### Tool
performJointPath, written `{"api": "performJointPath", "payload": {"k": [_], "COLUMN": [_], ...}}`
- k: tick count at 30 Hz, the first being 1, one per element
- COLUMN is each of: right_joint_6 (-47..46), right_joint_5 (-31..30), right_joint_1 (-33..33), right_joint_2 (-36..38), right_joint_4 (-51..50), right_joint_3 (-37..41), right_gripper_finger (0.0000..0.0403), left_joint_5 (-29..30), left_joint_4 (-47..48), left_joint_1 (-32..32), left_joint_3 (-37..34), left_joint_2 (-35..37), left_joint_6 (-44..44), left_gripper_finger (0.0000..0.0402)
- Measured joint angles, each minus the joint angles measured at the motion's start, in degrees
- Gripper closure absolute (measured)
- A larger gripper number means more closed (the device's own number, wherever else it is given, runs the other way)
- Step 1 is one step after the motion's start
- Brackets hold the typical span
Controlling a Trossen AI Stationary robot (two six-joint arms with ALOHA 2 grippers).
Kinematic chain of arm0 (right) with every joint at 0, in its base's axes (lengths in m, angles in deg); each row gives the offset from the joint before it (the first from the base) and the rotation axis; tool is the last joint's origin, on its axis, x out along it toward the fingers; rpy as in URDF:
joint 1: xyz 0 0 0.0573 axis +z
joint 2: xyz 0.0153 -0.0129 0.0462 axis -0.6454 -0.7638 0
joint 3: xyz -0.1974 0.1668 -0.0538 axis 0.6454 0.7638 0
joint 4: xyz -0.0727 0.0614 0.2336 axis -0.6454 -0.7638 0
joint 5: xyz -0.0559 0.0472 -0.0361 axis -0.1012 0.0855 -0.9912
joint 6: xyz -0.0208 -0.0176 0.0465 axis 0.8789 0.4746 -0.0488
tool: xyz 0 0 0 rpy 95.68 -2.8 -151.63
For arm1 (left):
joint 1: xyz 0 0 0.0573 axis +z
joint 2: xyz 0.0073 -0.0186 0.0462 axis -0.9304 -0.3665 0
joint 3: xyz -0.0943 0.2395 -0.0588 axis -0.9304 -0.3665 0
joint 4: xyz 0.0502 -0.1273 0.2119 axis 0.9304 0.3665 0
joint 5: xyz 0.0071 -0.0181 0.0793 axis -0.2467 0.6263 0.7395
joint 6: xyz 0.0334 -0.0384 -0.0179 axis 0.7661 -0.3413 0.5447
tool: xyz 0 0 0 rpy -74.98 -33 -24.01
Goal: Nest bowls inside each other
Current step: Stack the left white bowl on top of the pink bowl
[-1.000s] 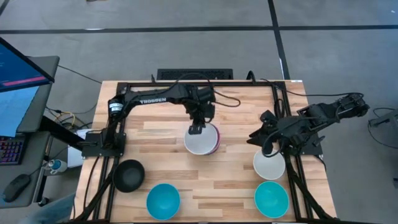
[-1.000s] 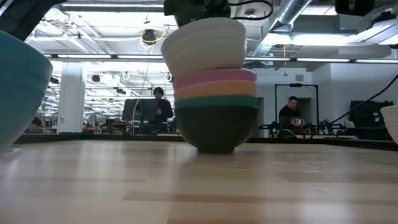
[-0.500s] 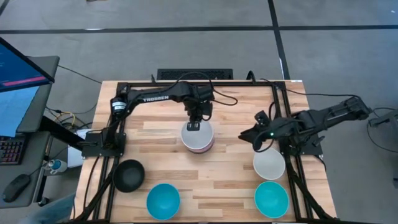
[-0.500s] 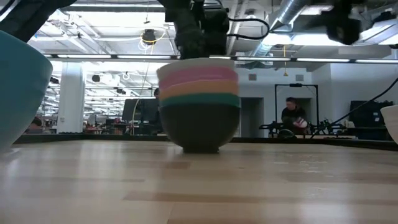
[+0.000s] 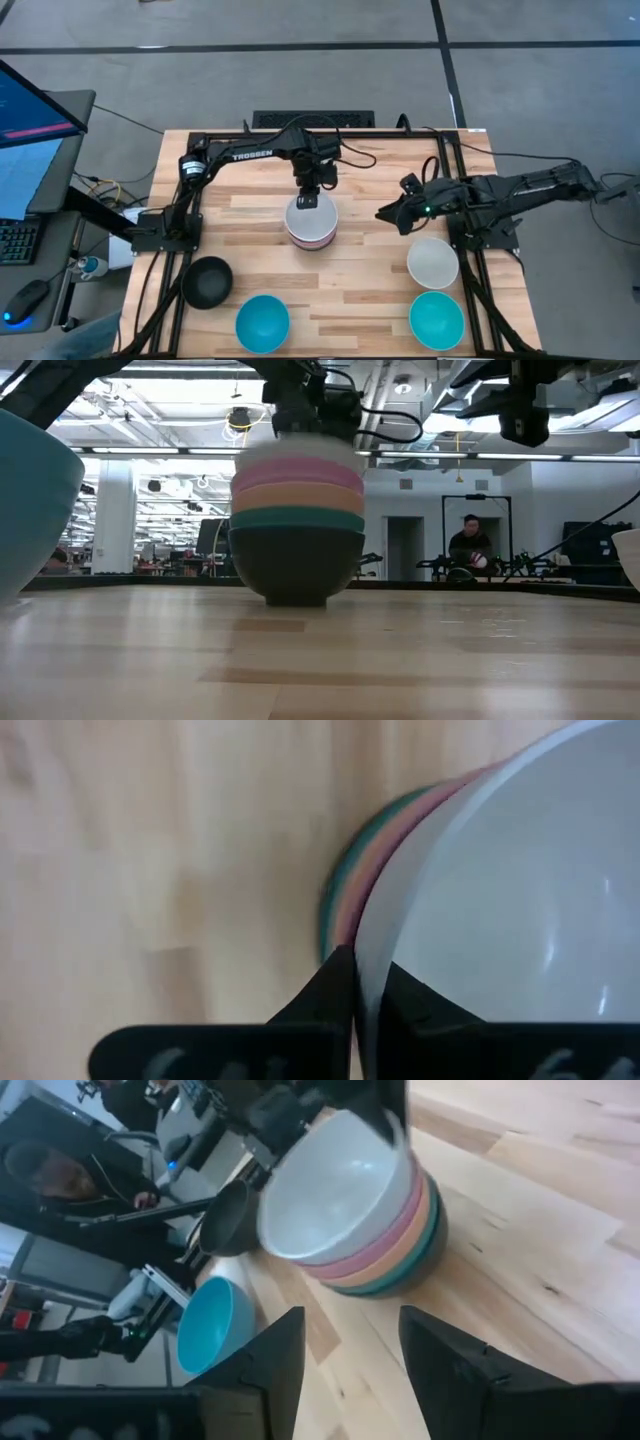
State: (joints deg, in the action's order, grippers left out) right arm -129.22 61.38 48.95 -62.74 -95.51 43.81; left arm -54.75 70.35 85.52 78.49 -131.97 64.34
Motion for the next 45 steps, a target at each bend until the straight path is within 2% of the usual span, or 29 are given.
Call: {"api": "performJointPath", "payload": {"k": [6, 10, 17, 22, 30, 38, 45], "right_joint_6": [1.1, 1.5, 0.5, 0.0, 0.8, 3.1, 5.9], "right_joint_5": [1.9, 2.7, 4.4, 4.4, 3.9, 3.8, 3.2], "right_joint_1": [-1.9, -2.8, -3.0, -2.4, -2.7, -6.6, -9.4], "right_joint_2": [0.0, 0.0, 0.0, 0.1, 0.1, 2.4, 6.8], "right_joint_4": [-0.8, -1.1, -7.7, -9.7, -9.8, -14.1, -15.2], "right_joint_3": [0.0, 0.0, 0.0, 0.0, 0.0, 0.0, -2.5], "right_gripper_finger": [0.0216, 0.0216, 0.0216, 0.0216, 0.0216, 0.0216, 0.0216], "left_joint_5": [-1.9, 1.2, 1.0, -2.1, -3.3, -0.4, -0.3], "left_joint_4": [0.6, 1.3, 1.1, 0.9, 0.6, -1.5, -3.7], "left_joint_1": [-0.1, -0.1, -0.3, -0.6, -0.9, -0.7, 0.2], "left_joint_3": [0.0, 0.0, 0.0, 0.0, 0.0, 0.0, -1.3], "left_joint_2": [0.0, 0.0, 0.0, 0.0, 1.3, 7.3, 7.6], "left_joint_6": [-1.2, -1.3, -1.0, -1.2, -1.5, -1.7, -0.1], "left_gripper_finger": [0.0401, 0.0401, 0.0397, 0.0356, 0.0295, 0.0267, 0.0265]}}
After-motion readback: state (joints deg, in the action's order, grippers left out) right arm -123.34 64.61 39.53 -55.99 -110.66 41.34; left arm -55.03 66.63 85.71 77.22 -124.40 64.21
